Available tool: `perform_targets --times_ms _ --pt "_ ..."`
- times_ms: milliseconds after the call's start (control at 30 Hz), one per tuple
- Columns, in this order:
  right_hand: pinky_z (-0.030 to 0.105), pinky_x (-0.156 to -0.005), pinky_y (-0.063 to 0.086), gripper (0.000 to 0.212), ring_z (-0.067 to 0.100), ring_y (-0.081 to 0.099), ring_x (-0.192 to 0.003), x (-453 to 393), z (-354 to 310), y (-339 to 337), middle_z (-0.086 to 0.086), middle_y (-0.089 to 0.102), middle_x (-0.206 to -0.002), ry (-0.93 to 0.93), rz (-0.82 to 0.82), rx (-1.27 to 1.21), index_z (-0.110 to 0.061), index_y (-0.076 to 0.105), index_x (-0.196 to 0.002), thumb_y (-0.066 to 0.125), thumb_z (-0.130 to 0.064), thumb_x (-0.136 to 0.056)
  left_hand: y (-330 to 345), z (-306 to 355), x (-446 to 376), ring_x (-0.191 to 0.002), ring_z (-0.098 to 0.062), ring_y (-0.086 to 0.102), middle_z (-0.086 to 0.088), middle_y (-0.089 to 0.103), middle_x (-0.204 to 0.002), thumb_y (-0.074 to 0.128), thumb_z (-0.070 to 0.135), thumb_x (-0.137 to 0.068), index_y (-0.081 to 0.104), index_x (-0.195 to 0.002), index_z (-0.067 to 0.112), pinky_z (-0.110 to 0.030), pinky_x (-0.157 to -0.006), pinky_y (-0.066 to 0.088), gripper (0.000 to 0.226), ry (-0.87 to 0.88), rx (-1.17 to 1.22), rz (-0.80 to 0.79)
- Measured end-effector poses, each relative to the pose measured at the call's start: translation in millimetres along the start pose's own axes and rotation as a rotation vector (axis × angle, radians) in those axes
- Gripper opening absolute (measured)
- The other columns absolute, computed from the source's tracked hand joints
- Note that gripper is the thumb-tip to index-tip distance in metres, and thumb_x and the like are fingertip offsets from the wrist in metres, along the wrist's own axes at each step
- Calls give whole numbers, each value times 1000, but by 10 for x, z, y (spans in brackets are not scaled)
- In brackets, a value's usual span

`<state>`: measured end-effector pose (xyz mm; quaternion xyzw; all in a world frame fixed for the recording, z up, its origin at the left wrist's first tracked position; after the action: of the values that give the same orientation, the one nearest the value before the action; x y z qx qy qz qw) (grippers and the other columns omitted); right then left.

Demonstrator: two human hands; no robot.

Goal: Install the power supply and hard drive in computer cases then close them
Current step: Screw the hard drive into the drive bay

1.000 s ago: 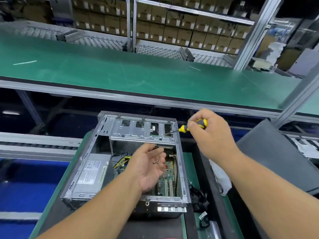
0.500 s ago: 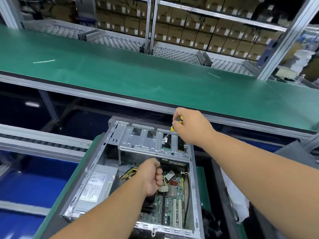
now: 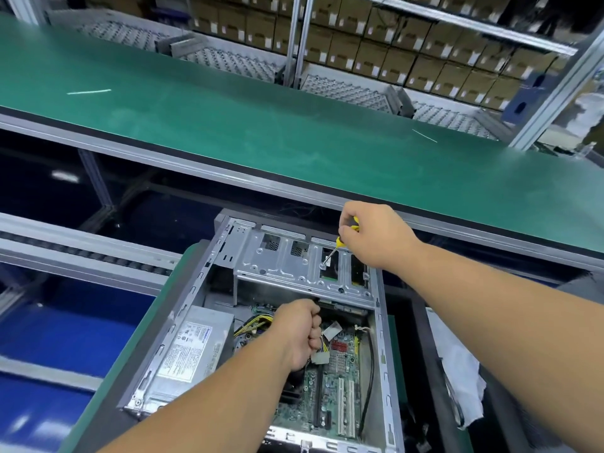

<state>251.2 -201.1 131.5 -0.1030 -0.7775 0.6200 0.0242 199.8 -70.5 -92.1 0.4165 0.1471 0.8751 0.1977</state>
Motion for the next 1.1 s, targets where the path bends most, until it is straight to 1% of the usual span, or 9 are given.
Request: perform_targets --times_ms 233,333,467,600,667,733,867,1000,1100 --pt "25 -50 38 13 12 58 -66 -86 -86 9 -8 64 -78 -21 -30 126 -32 56 -82 54 -32 -95 5 8 -11 -53 -15 20 -1 33 -61 42 4 -95 36 -76 19 -28 -49 18 26 4 -11 5" --pt "29 -55 49 22 24 65 -74 -208 -109 -7 4 69 -81 27 -53 232 -18 67 -86 56 -35 -94 17 3 -16 -53 -15 20 -1 32 -62 42 3 -95 36 -77 20 -28 -48 18 25 3 -18 2" --pt "27 -50 35 38 22 56 -61 -315 -134 -16 2 59 -71 100 -28 348 -18 57 -75 53 -49 -96 28 6 -10 -52 -14 22 -1 34 -61 42 3 -95 37 -79 19 -27 -48 19 24 4 -30 0" --pt "32 -56 37 13 16 52 -74 -360 -248 122 0 55 -93 -11 -106 181 -25 53 -87 46 -26 -98 29 0 -17 -52 -14 21 -1 33 -61 41 2 -95 37 -78 19 -27 -48 19 24 1 -20 -4" --pt "34 -59 42 14 18 55 -78 -367 -275 130 1 56 -99 -57 -114 135 -26 52 -89 50 -14 -96 31 1 -16 -52 -14 22 -1 33 -61 42 3 -95 37 -78 19 -28 -48 19 24 -2 -19 -9" --pt "36 -62 45 7 24 57 -79 -379 -245 85 2 59 -96 -42 -63 245 -23 52 -94 53 -23 -101 35 2 -14 -52 -14 21 -1 34 -61 42 3 -96 38 -78 19 -28 -49 19 24 -6 -16 -12" --pt "33 -58 39 39 28 56 -75 -398 -134 13 -1 54 -78 78 2 388 -22 47 -81 39 -53 -103 40 6 -13 -52 -14 21 0 34 -60 42 4 -96 38 -78 19 -28 -50 19 24 -11 -1 -16" --pt "36 -68 45 7 24 58 -84 -388 -284 119 2 55 -102 -65 -152 157 -26 53 -96 49 -28 -100 39 0 -8 -52 -14 22 0 35 -59 42 4 -96 39 -78 18 -28 -49 19 24 -15 1 -15" --pt "35 -63 42 15 26 57 -79 -409 -295 85 1 58 -89 -36 -82 308 -23 50 -93 49 -34 -103 38 0 -9 -52 -14 22 0 35 -59 42 3 -96 38 -77 18 -27 -49 19 24 -14 3 -5"
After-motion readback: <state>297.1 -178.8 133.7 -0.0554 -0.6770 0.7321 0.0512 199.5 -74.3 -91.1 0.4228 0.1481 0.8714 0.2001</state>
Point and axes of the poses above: each hand's wrist, its own x-axis away from the middle knuckle, its own y-axis out of the palm, z = x × y, the point moved 9 cm from there along -x, towards the middle knuckle
